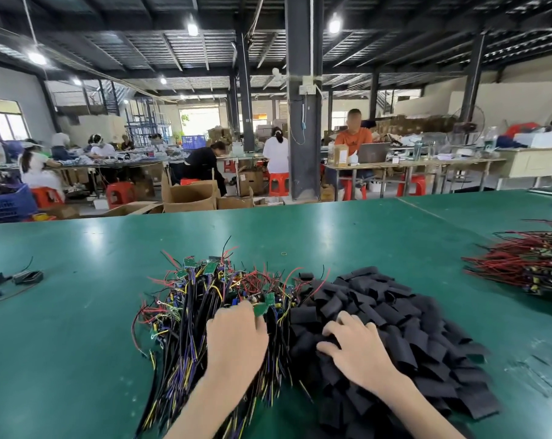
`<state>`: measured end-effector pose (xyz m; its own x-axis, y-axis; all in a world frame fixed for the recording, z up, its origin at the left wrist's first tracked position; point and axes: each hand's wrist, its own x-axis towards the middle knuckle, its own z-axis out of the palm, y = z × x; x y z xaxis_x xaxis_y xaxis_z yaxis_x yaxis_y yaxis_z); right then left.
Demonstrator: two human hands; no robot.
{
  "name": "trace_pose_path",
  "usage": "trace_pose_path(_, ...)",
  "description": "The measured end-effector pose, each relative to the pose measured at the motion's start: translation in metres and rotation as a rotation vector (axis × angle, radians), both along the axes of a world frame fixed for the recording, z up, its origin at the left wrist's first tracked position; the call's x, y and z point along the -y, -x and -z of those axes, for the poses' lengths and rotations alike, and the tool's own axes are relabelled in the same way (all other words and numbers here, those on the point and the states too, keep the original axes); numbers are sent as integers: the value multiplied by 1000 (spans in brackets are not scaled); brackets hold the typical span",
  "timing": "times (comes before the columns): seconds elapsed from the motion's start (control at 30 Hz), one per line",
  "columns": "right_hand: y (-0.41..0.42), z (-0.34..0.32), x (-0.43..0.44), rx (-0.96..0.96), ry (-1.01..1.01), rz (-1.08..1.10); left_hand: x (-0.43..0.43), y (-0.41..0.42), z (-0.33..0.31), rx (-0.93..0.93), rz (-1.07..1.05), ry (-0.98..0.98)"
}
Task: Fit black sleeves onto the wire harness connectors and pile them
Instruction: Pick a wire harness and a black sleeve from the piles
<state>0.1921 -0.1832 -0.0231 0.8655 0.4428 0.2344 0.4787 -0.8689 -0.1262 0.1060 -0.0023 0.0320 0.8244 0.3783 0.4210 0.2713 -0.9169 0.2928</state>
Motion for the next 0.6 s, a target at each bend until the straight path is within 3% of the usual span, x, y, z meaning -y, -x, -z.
trace_pose_path(0.23, 4, -4, -4, 243, -65, 7, -3, 12, -45, 490, 216, 447)
trace_pose_path(0.3, 4, -8, -4, 259, -227, 19, -10, 12, -59, 591, 268, 581)
trace_pose_path(0.37, 4, -11, -3, 203, -476, 26, -24, 13, -66, 579, 342, 716)
trace_pose_path(0.47, 6, -13, -5, 16, -852, -16, -44, 14, -61, 399, 324, 560)
trace_pose_path(0.6, 5, -14, -8, -173, -1098, -56, -49, 22, -37, 414, 234, 345)
